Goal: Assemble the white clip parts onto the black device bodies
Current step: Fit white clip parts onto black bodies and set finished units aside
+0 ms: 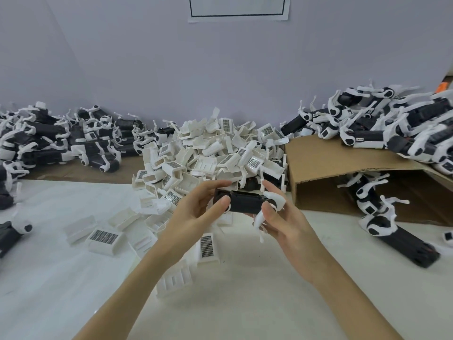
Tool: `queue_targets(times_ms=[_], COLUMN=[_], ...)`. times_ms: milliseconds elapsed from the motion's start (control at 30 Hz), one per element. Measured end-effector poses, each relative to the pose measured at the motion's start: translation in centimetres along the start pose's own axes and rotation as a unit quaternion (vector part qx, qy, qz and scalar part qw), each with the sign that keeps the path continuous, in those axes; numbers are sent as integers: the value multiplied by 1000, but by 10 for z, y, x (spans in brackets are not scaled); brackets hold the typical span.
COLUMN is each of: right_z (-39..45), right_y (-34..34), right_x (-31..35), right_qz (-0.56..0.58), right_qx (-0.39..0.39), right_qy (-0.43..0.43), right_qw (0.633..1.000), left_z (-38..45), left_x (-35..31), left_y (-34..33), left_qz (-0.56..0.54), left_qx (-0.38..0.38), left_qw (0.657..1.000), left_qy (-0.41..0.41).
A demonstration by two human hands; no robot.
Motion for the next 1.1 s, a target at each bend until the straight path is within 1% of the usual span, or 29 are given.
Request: queue_targets(times_ms=[100,133,200,233,300,333,367,400,467,500,533,567,600,667,733,800,867,933,967,1033,1067,1100], right_z=[1,2,3,4,1,-3,-5,-5,-3,-4,-5,-5,-5,-6,-5,-5,-8,-10,-11,-12,-13,-14], right_y=[0,0,3,5,14,19,24,24,8,-2,-8,-12,-13,-13,-8,-6,-13,-20,-22,-23,-24,-25], right_x=[1,0,-3,-5,-9,-11,-13,-17,-22,-20,-18,-17,-16,-15,-12,-1,5,6,6,8,9,10], right_qz=[4,-1,-20,-48,-130,-154,-153,-120,-24,3,9,6,10,28,7,-71,-164,-221,-235,-257,-272,-283], right_qx=[10,8,-14,-43,-138,-187,-215,-209,-113,-60,-24,-3,7,14,10,14,48,74,80,88,94,99], right_qy=[12,17,20,12,-18,-32,-51,-81,-135,-148,-149,-141,-129,-112,-88,-35,14,34,39,53,63,71], right_qw=[1000,1000,1000,998,982,970,963,967,984,987,988,990,992,993,996,997,985,972,968,961,956,951], left_z=[-1,-1,-3,-4,-6,-7,-9,-12,-18,-21,-24,-26,-27,-27,-28,-26,-20,-14,-12,-9,-8,-7], left_x=[3,4,3,1,-5,-9,-14,-18,-22,-21,-21,-18,-15,-12,-16,-26,-32,-33,-30,-20,-16,-14], left_y=[-2,-3,-5,-6,-8,-11,-16,-22,-36,-44,-50,-54,-57,-57,-53,-46,-39,-33,-30,-23,-21,-18], left_qz=[40,57,82,96,161,215,273,329,403,423,437,447,451,430,395,386,407,421,411,352,315,284], left_qx=[23,18,-15,-37,-63,-65,-61,-48,-1,24,48,70,89,103,78,29,-6,6,28,75,88,87], left_qw=[999,998,996,993,976,959,936,908,851,829,812,801,801,826,850,857,855,862,876,920,937,950], left_qy=[13,4,-37,-63,-131,-171,-214,-257,-335,-365,-385,-392,-384,-349,-339,-339,-322,-283,-250,-158,-120,-100])
Point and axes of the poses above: each hand's wrist, its own z-axis towards the middle knuckle, its own y-axis out of the back of the hand, x = y × z, the point moved 7 cm from there along z, towards the middle knuckle, and after that the axes turned 10 degrees about -z, right-handed, at the moved point
